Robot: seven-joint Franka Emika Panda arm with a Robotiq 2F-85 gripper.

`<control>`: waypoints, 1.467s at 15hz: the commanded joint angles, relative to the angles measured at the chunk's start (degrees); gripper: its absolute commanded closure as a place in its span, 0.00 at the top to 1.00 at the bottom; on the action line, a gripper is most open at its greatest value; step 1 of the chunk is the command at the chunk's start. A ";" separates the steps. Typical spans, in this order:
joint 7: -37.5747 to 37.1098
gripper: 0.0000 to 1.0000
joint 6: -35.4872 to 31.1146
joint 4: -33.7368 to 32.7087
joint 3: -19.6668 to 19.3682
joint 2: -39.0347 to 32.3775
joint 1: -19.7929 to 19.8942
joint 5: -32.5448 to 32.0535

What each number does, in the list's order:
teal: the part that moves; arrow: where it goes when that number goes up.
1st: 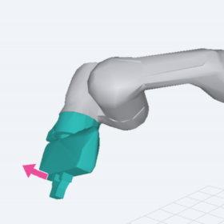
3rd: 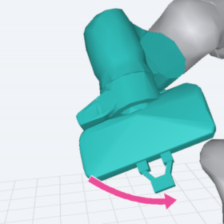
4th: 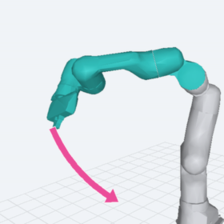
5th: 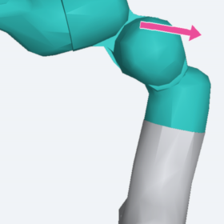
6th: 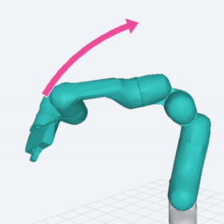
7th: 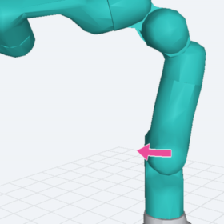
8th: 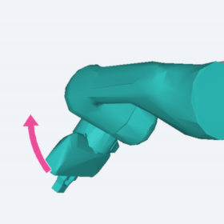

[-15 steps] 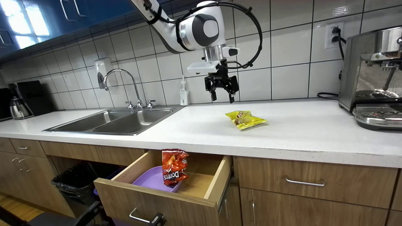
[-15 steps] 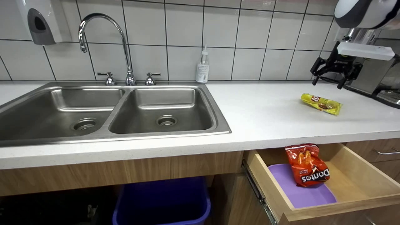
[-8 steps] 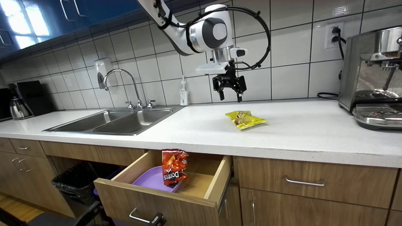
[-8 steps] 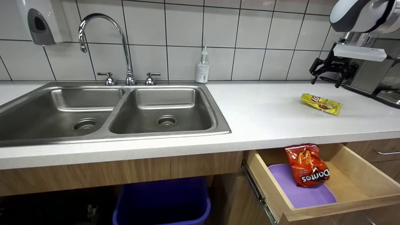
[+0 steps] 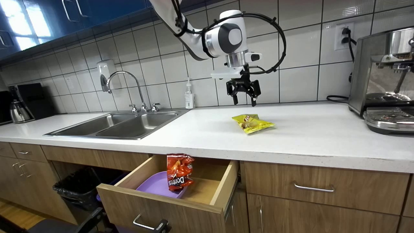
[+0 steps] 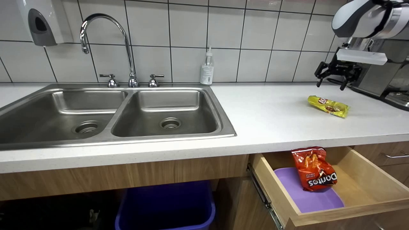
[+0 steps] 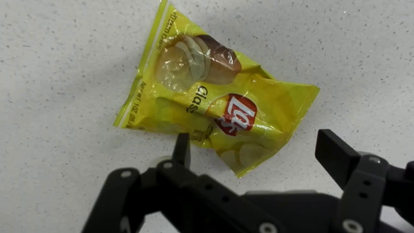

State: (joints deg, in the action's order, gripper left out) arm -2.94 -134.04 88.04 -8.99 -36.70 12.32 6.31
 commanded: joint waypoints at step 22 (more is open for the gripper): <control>1.00 1.00 17.00 -30.51 1.93 -20.27 5.46 0.14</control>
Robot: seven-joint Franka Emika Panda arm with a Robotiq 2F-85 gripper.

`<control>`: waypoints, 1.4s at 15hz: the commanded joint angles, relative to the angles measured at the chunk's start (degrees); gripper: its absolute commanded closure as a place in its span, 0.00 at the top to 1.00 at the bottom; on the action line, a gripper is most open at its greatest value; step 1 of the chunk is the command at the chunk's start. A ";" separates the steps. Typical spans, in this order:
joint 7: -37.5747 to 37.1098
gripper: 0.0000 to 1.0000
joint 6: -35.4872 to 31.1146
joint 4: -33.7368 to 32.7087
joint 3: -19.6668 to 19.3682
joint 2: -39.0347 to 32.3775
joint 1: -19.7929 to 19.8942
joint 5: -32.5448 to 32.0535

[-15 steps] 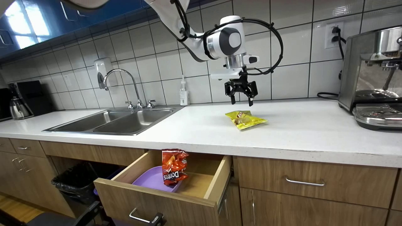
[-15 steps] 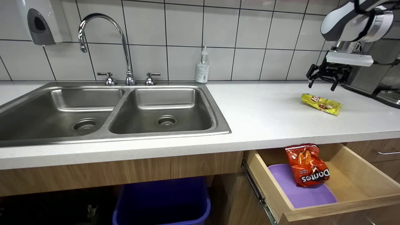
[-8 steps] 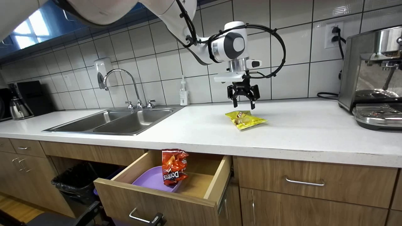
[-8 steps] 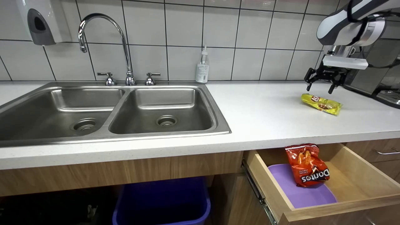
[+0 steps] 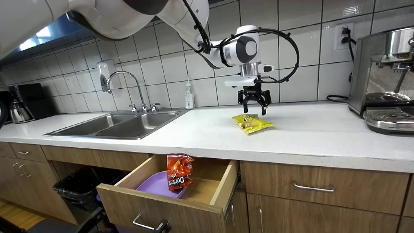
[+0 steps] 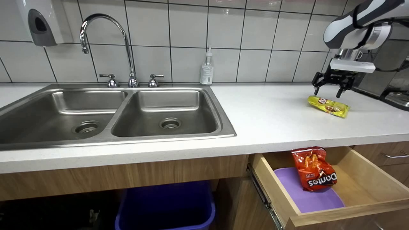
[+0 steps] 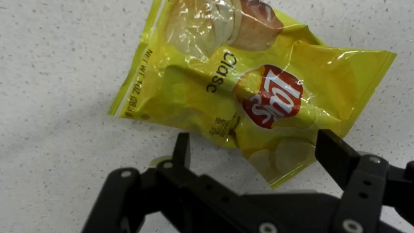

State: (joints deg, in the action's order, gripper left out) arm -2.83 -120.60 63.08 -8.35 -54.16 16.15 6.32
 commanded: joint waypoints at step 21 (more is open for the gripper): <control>0.26 1.00 3.53 -1.48 0.55 -1.89 0.03 0.21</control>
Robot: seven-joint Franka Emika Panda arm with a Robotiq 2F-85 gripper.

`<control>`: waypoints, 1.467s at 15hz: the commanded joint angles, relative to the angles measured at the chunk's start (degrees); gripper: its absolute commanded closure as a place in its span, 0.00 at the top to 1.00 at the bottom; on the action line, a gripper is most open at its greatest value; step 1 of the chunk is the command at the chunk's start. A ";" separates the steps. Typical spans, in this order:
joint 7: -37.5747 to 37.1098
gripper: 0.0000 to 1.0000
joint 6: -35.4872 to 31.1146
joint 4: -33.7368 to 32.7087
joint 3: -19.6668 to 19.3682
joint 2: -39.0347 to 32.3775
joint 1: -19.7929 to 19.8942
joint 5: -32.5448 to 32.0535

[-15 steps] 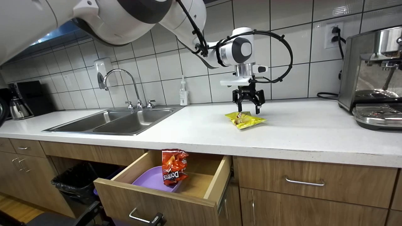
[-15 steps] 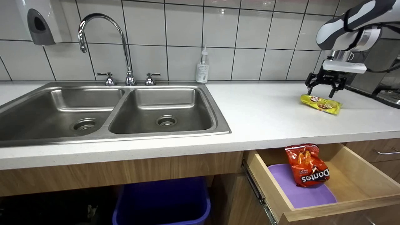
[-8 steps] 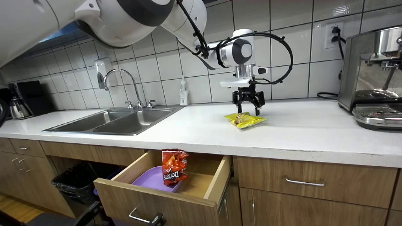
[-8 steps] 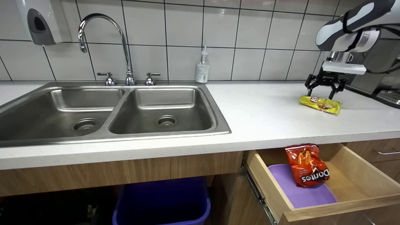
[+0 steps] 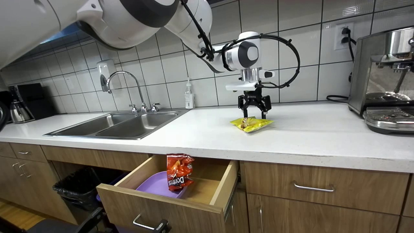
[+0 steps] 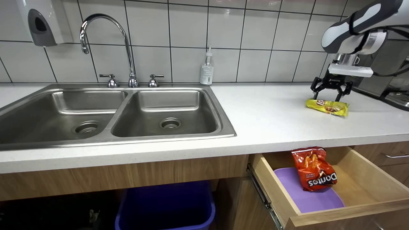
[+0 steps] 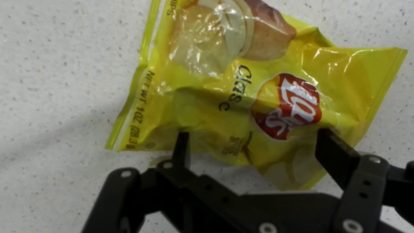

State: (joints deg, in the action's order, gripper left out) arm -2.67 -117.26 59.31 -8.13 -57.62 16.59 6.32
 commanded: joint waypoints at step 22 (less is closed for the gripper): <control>0.00 1.00 -8.17 27.37 0.10 16.30 -3.81 -0.84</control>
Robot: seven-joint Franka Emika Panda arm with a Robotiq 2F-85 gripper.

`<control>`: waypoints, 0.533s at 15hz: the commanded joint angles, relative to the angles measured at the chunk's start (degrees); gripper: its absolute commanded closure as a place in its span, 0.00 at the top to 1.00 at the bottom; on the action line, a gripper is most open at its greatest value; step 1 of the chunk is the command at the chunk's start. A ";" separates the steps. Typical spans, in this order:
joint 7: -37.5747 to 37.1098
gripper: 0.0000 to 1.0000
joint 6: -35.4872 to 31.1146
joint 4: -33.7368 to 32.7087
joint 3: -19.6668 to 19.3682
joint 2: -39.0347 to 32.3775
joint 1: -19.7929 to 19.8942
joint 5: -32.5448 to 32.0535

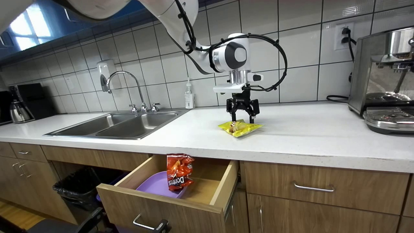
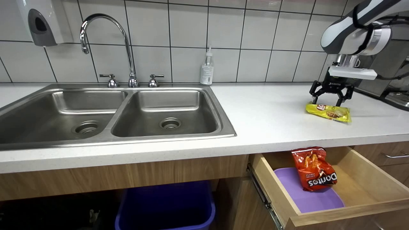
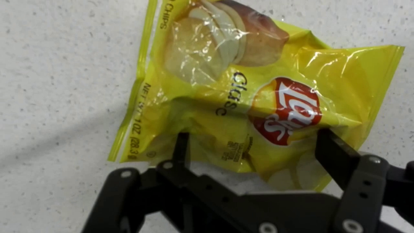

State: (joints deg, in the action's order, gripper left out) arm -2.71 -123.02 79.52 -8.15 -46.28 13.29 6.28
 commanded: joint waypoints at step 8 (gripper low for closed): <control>-0.67 1.00 -7.20 18.19 0.04 10.80 -2.36 -0.98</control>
State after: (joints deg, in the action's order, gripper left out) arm -2.72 -127.69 90.99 -8.15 -40.07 11.86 6.21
